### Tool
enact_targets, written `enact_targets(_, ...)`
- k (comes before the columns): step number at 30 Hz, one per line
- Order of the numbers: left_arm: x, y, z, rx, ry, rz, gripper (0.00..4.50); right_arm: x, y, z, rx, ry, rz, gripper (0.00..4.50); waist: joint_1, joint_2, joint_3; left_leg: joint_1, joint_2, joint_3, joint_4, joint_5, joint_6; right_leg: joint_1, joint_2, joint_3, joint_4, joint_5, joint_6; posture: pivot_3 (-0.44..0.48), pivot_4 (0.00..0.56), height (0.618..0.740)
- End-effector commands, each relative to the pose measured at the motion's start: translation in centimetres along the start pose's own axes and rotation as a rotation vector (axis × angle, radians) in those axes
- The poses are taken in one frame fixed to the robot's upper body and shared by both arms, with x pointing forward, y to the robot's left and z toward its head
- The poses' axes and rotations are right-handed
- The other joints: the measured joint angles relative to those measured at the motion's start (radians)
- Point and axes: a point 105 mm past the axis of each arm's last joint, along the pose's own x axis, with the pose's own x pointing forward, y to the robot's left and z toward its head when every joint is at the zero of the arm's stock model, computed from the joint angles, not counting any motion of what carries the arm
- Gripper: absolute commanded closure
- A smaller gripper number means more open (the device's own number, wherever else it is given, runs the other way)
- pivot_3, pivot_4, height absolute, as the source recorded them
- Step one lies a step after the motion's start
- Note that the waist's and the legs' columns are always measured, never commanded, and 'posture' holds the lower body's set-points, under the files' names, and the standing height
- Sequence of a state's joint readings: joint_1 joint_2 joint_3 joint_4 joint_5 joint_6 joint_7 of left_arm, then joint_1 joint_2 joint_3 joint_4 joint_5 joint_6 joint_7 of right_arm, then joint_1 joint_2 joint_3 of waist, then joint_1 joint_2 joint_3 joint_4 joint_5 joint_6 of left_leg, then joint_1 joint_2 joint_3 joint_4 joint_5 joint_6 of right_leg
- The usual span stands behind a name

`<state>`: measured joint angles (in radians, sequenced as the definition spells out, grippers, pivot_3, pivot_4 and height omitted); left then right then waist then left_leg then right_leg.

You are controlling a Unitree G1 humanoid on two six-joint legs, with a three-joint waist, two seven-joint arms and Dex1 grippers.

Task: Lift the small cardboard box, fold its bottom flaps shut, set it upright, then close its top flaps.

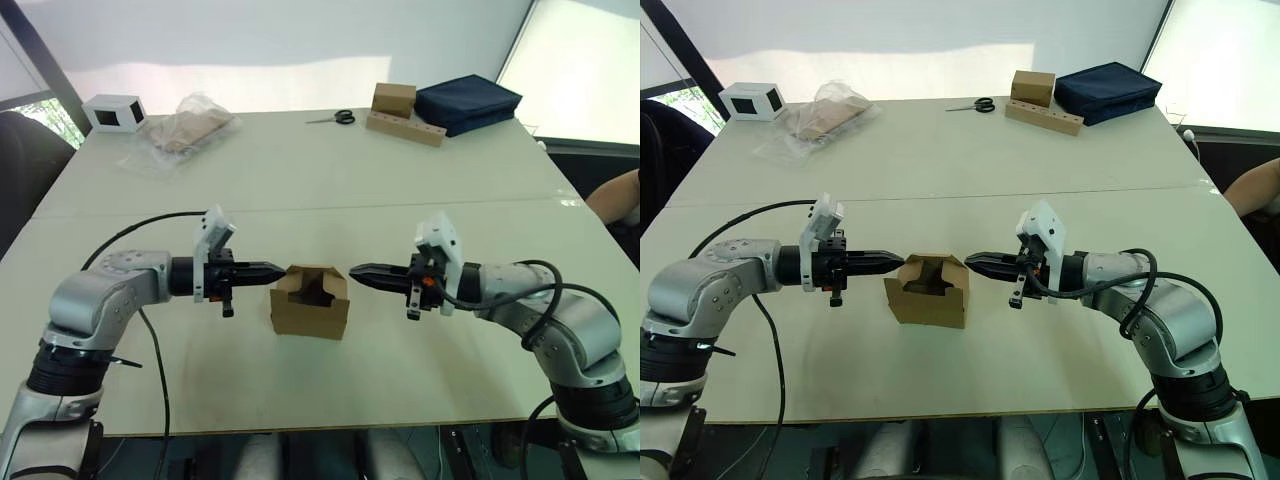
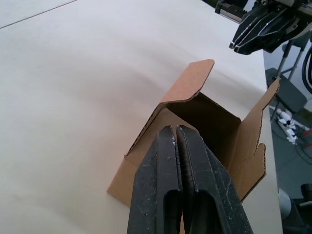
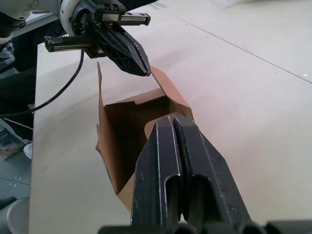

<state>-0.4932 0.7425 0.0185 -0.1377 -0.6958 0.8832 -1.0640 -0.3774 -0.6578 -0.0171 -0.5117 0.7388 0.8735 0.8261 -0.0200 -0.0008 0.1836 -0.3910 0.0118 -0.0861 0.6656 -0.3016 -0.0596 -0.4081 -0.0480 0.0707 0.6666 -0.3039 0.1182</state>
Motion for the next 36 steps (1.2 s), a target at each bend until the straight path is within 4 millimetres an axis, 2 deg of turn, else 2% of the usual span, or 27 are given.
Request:
enact_targets(1,-1.9,2.1,2.3,0.062,-0.058,0.085,4.43,-0.9,3.7,1.2,-0.001,0.010,0.142,4.50,0.002,0.000,0.000,0.000,0.000,0.000,0.000,0.000,0.000,0.000,0.000,0.000,0.000,0.000,0.000,0.000,0.150,0.740)
enact_targets(3,-2.0,3.5,2.6,0.075,-0.059,0.119,4.43,-0.9,5.2,0.9,0.004,0.045,0.188,4.50,0.004,0.000,0.000,0.000,0.000,0.000,0.000,0.000,0.000,0.000,0.000,0.000,0.000,0.000,0.000,0.000,0.150,0.740)
enact_targets(6,-1.4,5.5,2.3,0.104,-0.028,0.145,4.43,-0.5,6.1,0.7,-0.010,0.065,0.201,4.50,0.004,0.000,0.000,0.000,0.000,0.000,0.000,0.000,0.000,0.001,0.000,-0.001,-0.001,0.000,0.000,0.000,0.150,0.740)
enact_targets(9,-0.1,6.7,1.3,0.120,0.020,0.116,4.43,0.5,6.2,0.5,-0.036,0.074,0.176,4.50,0.003,0.000,0.000,0.000,0.000,0.000,0.000,0.000,0.000,0.001,0.000,-0.001,-0.001,0.000,0.000,0.000,0.150,0.740)
enact_targets(13,2.5,7.4,-0.5,0.116,0.084,0.046,4.43,1.6,5.7,-0.8,-0.095,0.142,0.119,4.50,0.002,0.000,0.000,0.000,0.000,0.000,0.000,0.000,0.000,0.000,0.000,-0.001,-0.001,0.000,0.000,0.000,0.150,0.740)
enact_targets(16,3.8,7.9,-1.7,0.129,0.119,0.025,4.43,2.1,5.1,-0.7,-0.137,0.147,0.080,4.50,-0.001,-0.001,0.000,-0.001,0.000,0.000,0.000,0.000,0.000,0.000,0.000,-0.001,-0.001,0.000,0.000,0.000,0.150,0.740)
enact_targets(21,5.4,7.9,-2.2,0.119,0.134,-0.032,4.43,2.8,4.6,0.0,-0.185,0.137,0.051,4.50,0.000,-0.001,0.000,-0.001,0.000,0.000,0.000,0.000,0.000,-0.001,0.001,-0.001,-0.001,0.000,0.000,0.000,0.150,0.740)
enact_targets(26,6.9,6.6,-2.5,0.119,0.163,-0.152,4.43,3.1,4.6,0.5,-0.212,0.141,0.051,4.50,0.000,-0.001,0.000,-0.001,0.000,0.000,0.000,0.000,0.000,-0.001,0.000,-0.001,-0.001,0.000,0.000,0.000,0.150,0.740)
enact_targets(36,7.9,5.4,-2.3,0.127,0.151,-0.227,4.43,3.8,3.8,-0.2,-0.223,0.183,0.031,4.50,-0.001,-0.001,0.000,-0.001,0.000,-0.001,0.000,0.000,0.000,-0.001,0.001,-0.001,0.000,0.000,0.000,0.000,0.150,0.740)
